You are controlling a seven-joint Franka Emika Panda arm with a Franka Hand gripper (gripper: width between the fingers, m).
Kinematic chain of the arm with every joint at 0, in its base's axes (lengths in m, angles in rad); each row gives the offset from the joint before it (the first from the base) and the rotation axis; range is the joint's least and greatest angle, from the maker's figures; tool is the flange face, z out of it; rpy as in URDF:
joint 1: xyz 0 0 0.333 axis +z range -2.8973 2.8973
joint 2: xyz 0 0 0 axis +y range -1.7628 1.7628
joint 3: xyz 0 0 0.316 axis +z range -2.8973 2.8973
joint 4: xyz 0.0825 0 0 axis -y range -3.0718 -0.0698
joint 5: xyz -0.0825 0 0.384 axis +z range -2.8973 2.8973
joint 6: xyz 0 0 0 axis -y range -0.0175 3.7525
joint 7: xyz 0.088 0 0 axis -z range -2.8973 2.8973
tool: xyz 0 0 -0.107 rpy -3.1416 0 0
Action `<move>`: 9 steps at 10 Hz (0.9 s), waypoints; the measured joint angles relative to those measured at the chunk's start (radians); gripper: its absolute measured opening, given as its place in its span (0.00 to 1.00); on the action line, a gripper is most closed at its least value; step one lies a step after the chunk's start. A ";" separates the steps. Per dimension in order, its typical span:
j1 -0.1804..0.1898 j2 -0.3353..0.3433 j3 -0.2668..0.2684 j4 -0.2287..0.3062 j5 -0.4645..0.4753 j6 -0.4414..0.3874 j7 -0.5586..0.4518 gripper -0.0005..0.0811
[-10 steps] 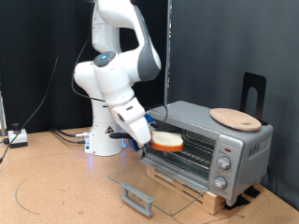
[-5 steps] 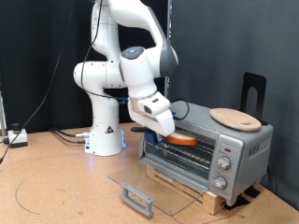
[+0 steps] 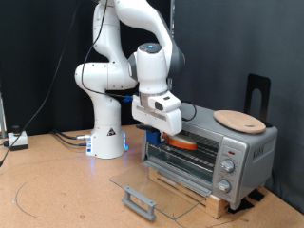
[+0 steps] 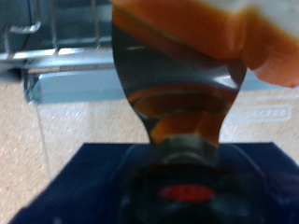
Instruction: Make a piece of toast with the oven
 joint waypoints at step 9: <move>-0.104 -0.001 -0.088 -0.005 -0.044 -0.085 -0.145 0.49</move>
